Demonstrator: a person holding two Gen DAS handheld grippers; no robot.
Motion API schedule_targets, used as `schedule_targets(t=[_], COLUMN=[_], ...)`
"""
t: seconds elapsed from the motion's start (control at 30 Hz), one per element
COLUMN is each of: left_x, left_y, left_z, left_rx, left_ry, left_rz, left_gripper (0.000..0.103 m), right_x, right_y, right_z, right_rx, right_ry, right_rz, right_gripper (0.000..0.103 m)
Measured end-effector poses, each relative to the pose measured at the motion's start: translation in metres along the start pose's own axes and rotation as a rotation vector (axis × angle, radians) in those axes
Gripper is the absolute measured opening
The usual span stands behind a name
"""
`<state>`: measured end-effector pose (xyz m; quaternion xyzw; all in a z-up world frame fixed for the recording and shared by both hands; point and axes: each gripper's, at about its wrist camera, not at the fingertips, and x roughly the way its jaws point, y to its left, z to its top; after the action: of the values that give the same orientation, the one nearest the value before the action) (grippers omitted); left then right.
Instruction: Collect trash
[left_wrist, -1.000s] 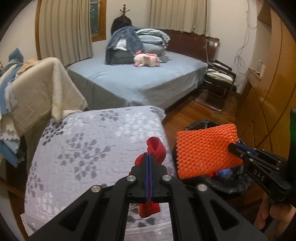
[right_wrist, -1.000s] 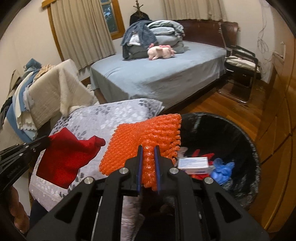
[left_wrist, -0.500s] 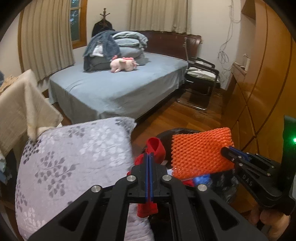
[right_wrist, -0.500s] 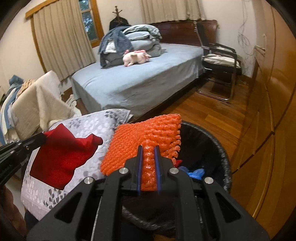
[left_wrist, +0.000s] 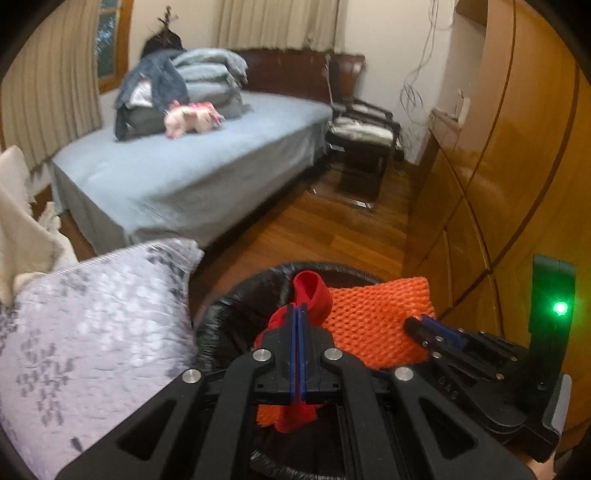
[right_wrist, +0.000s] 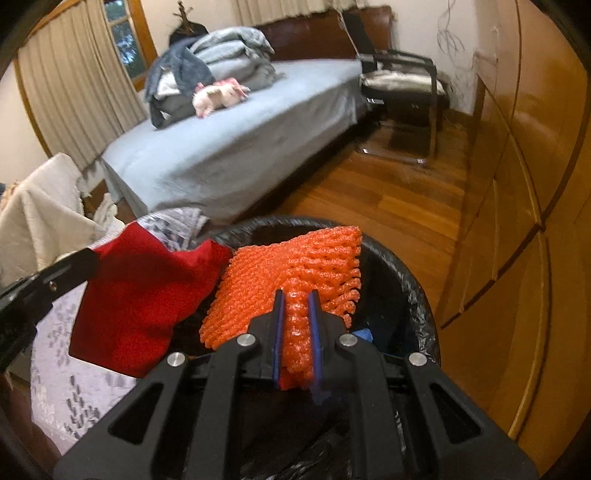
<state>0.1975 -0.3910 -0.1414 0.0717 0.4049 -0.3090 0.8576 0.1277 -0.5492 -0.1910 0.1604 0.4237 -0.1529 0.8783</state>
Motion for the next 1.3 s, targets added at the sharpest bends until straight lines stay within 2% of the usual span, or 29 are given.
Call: schedule_targets(t=[0.1, 0.2, 0.23, 0.33, 0.47, 0.57, 0.67, 0.73, 0.8, 0.87, 1.03, 1.13, 1.2, 1.3], left_x=[0.034, 0.061, 0.069, 0.075, 0.062, 0.038, 0.013, -0.011, -0.034, -0.057, -0.116, -0.154, -0.184, -0.219], left_y=[0.001, 0.003, 0.003, 0.009, 0.026, 0.042, 0.057, 0.072, 0.083, 0.093, 0.116, 0.128, 0.142, 0.160], left_z=[-0.006, -0.013, -0.017, -0.025, -0.037, -0.050, -0.059, -0.069, -0.077, -0.082, -0.094, -0.102, -0.109, -0.116], left_rx=[-0.002, 0.009, 0.021, 0.036, 0.024, 0.019, 0.004, -0.018, -0.038, -0.052, -0.073, -0.079, -0.126, -0.187], left_ry=[0.067, 0.134, 0.157, 0.170, 0.160, 0.137, 0.118, 0.094, 0.061, 0.030, -0.046, -0.095, -0.129, -0.157], left_rz=[-0.033, -0.068, -0.071, -0.040, -0.011, 0.026, 0.034, 0.056, 0.085, 0.122, 0.203, 0.253, 0.274, 0.303], left_gripper=[0.001, 0.002, 0.006, 0.032, 0.052, 0.070, 0.077, 0.083, 0.090, 0.094, 0.096, 0.097, 0.097, 0.097], right_x=[0.028, 0.051, 0.055, 0.058, 0.045, 0.032, 0.011, -0.003, -0.018, -0.035, -0.081, -0.113, -0.137, -0.175], right_y=[-0.004, -0.004, -0.003, -0.006, -0.011, -0.010, 0.000, 0.009, 0.019, 0.033, 0.081, 0.110, 0.130, 0.164], right_z=[-0.003, -0.009, -0.012, -0.022, -0.039, -0.050, -0.063, -0.069, -0.076, -0.082, -0.093, -0.093, -0.093, -0.096], right_rx=[0.018, 0.025, 0.029, 0.039, 0.052, 0.048, 0.035, 0.024, 0.022, 0.016, -0.065, -0.089, -0.107, -0.129], right_ry=[0.063, 0.136, 0.151, 0.165, 0.158, 0.145, 0.127, 0.106, 0.080, 0.056, -0.020, -0.082, -0.143, -0.221], right_rz=[-0.012, -0.030, -0.037, -0.041, -0.053, -0.065, -0.067, -0.073, -0.080, -0.078, -0.113, -0.142, -0.139, -0.080], right_gripper=[0.014, 0.027, 0.029, 0.033, 0.041, 0.054, 0.068, 0.081, 0.088, 0.091, 0.098, 0.098, 0.098, 0.098])
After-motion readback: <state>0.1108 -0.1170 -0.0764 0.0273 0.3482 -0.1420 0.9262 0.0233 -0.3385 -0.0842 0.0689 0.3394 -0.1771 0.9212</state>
